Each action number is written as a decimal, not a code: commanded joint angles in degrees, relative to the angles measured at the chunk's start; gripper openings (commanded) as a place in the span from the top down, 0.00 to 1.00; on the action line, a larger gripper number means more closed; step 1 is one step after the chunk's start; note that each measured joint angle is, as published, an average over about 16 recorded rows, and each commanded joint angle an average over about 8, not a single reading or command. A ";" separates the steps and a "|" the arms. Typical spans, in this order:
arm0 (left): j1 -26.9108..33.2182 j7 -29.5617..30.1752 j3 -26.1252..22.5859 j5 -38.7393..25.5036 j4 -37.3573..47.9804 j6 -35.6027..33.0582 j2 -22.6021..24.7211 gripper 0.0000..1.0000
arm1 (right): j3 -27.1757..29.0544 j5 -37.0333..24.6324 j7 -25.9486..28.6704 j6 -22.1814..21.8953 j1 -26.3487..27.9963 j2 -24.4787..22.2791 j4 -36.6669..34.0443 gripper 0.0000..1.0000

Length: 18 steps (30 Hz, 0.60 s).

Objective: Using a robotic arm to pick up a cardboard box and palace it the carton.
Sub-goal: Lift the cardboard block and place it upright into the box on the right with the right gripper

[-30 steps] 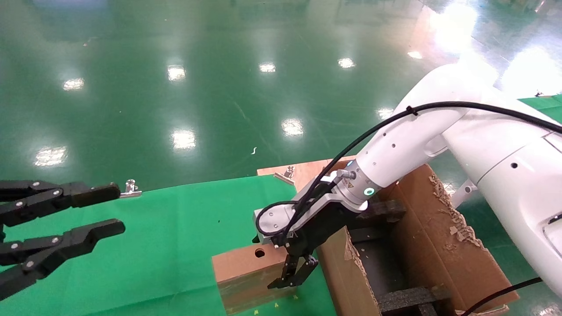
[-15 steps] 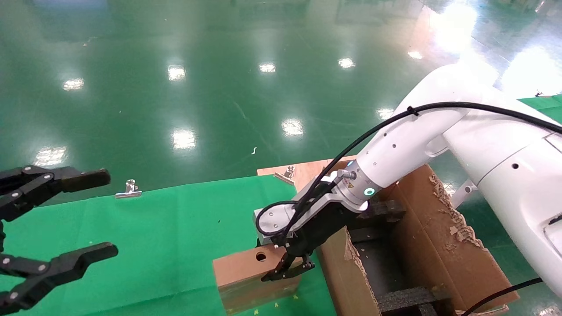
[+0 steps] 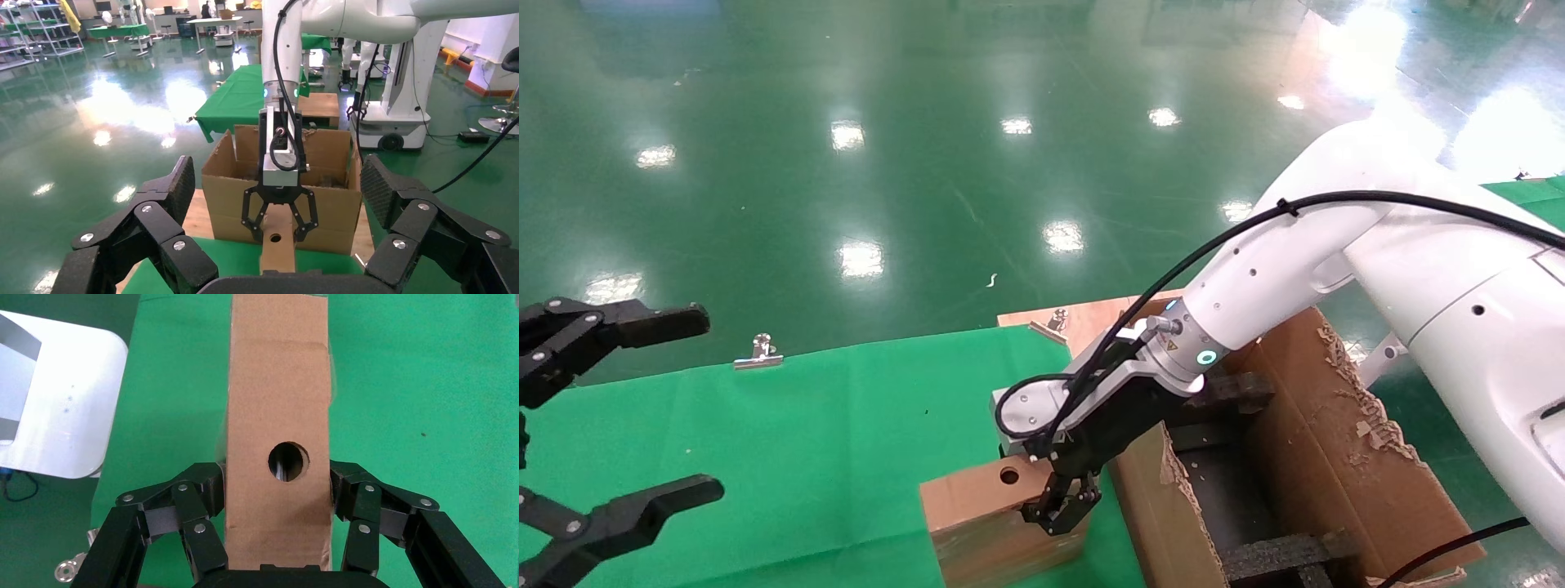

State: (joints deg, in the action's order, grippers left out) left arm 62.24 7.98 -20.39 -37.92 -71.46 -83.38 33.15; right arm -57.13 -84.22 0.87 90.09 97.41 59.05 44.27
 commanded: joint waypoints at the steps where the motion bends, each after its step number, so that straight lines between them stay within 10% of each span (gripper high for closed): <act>1: 0.00 0.00 0.00 0.00 0.00 0.00 0.00 0.00 | 0.08 0.35 0.23 -0.28 0.05 -0.14 -0.07 1.00; 18: 0.00 0.00 0.00 0.00 0.00 0.00 0.00 0.00 | -5.32 7.98 -1.90 1.52 21.28 -4.77 -6.31 1.00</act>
State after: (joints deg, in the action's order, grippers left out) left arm 62.24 7.98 -20.40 -37.92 -71.46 -83.38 33.15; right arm -62.75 -76.18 -0.89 91.56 117.84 54.23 38.36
